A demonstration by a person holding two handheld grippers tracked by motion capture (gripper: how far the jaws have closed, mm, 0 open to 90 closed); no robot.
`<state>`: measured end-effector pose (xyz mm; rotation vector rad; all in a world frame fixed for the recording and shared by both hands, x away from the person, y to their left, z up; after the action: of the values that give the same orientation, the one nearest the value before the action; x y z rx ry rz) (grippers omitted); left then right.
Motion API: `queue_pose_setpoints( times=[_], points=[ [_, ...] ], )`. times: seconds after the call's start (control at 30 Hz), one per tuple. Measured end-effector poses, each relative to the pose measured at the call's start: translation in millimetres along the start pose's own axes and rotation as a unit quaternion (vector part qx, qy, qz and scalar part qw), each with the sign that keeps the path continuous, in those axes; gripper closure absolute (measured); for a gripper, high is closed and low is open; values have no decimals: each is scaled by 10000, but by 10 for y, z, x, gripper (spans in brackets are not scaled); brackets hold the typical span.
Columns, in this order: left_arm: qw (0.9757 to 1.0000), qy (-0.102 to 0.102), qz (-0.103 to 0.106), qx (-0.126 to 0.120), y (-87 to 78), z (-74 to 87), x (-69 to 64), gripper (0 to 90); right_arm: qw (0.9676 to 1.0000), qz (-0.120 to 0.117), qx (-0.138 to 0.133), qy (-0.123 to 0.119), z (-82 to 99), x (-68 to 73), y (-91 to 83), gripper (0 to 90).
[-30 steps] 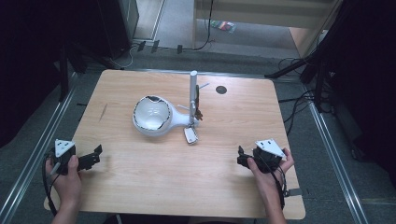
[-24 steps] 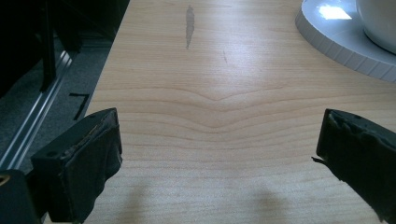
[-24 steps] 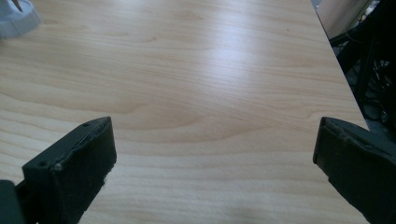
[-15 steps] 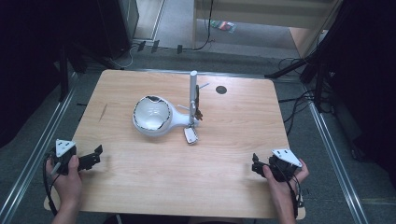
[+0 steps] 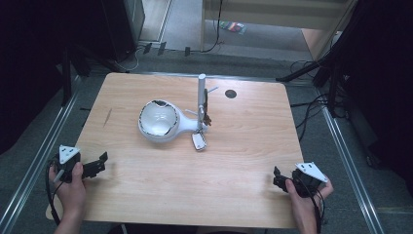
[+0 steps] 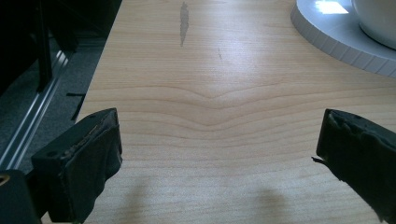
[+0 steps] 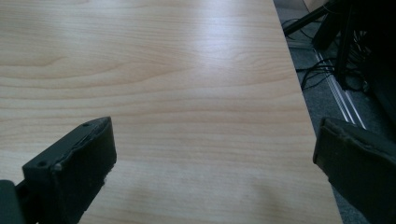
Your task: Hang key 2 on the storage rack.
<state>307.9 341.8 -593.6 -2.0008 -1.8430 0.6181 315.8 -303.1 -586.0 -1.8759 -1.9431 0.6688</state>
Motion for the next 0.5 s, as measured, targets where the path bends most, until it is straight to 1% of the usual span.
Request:
queue_pose_setpoints(
  times=[0.1, 0.17, 0.27, 0.33, 0.4, 0.5],
  points=[
    [10000, 11, 2, 12, 0, 1, -1, 3, 10000, -2, 10, 56, 41, -47, -27, 0],
    [10000, 15, 7, 15, 0, 1, -2, 3, 10000, 62, -25, 64, 60, -82, -53, 0],
    [10000, 24, 20, 40, -1, 5, -6, 3, 9999, 78, -64, 93, 89, -118, -101, 0],
    [10000, 44, 7, 26, 3, 4, -12, 3, 9999, 33, -102, 132, 104, -136, -129, 0],
    [10000, 60, 1, 37, 4, 5, -14, 3, 9999, 1, -130, 109, 121, -152, -147, 0],
    [10000, 50, 13, 26, 2, 4, -14, 3, 9998, -54, -135, 155, 143, -157, -175, 0]
  ],
)
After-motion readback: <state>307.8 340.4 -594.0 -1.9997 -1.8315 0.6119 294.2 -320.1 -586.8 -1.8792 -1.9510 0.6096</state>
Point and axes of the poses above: each handheld gripper's, and its own axes: y roughly forward along the jaws, z roughly out of its underside, x roughly to its left, the point moved 8 cm from there along y, roughly forward along the jaws, and after that the axes turned 2 degrees about z, right-handed, at the moved point
